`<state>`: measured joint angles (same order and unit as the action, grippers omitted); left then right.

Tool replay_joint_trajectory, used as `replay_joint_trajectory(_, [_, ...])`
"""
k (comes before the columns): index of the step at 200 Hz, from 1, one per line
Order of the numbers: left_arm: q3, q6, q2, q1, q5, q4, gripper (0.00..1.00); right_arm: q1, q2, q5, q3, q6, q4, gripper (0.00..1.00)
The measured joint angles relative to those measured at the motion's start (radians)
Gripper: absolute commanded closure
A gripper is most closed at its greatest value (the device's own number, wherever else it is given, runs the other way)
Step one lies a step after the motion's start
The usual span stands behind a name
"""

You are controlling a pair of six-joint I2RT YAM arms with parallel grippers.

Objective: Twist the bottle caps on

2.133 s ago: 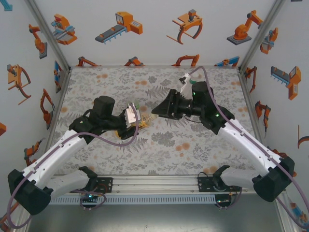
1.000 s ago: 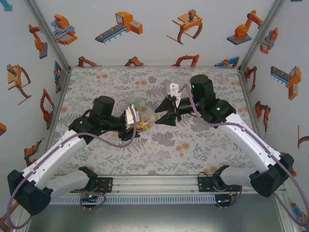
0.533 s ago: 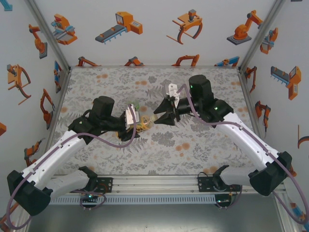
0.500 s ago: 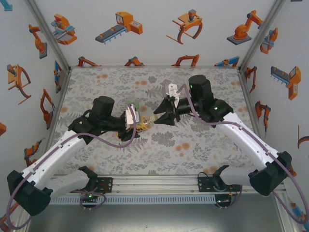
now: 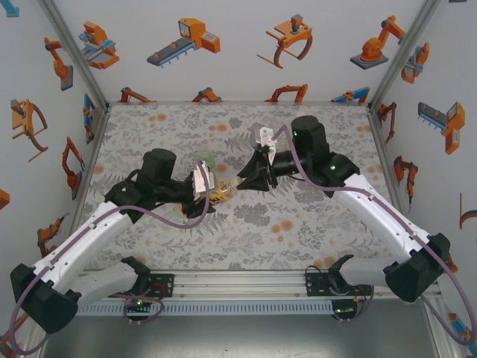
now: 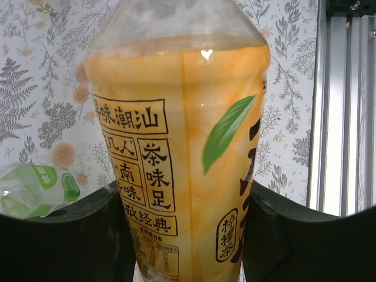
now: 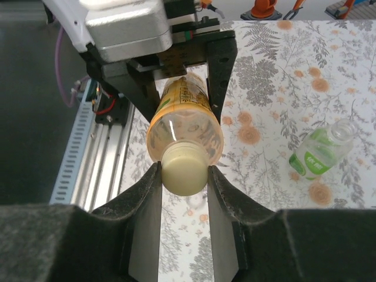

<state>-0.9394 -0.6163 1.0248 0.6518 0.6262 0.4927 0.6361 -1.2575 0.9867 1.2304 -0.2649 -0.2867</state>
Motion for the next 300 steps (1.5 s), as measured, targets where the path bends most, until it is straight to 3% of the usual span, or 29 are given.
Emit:
replay_joint_trajectory(10, [0.000,0.000,-0.001,-0.003,-0.007,0.001,1.00,0.000,0.001,-0.015,-0.014,0.066,0.033,1.00])
replay_joint_trajectory(52, [0.000,0.003,-0.001,-0.008,-0.070,0.021,1.00,0.000,0.002,-0.136,-0.093,0.467,0.167,1.00])
replay_joint_trajectory(95, [0.000,0.017,0.000,-0.009,-0.120,0.021,1.00,0.000,0.000,-0.268,-0.128,0.926,0.195,1.00])
replay_joint_trajectory(138, [0.000,0.037,0.013,-0.010,-0.183,0.041,1.00,-0.008,-0.017,-0.314,-0.234,1.347,0.332,1.00])
replay_joint_trajectory(159, [0.000,0.041,0.029,-0.011,-0.204,0.061,1.00,-0.011,-0.039,-0.317,-0.273,1.476,0.383,1.00])
replay_joint_trajectory(200, [0.000,0.043,0.031,-0.013,-0.209,0.060,1.00,-0.012,-0.046,-0.318,-0.276,1.549,0.391,1.00])
replay_joint_trajectory(243, [0.000,0.042,0.031,-0.013,-0.198,0.060,1.00,-0.012,-0.043,-0.315,-0.256,1.471,0.355,0.52])
replay_joint_trajectory(272, [-0.001,0.035,0.031,-0.011,-0.131,0.022,1.00,-0.012,-0.032,-0.293,-0.216,1.320,0.307,0.43])
replay_joint_trajectory(300, [-0.001,0.028,0.031,-0.011,-0.080,0.016,1.00,-0.018,-0.004,-0.254,-0.195,1.135,0.270,0.41])
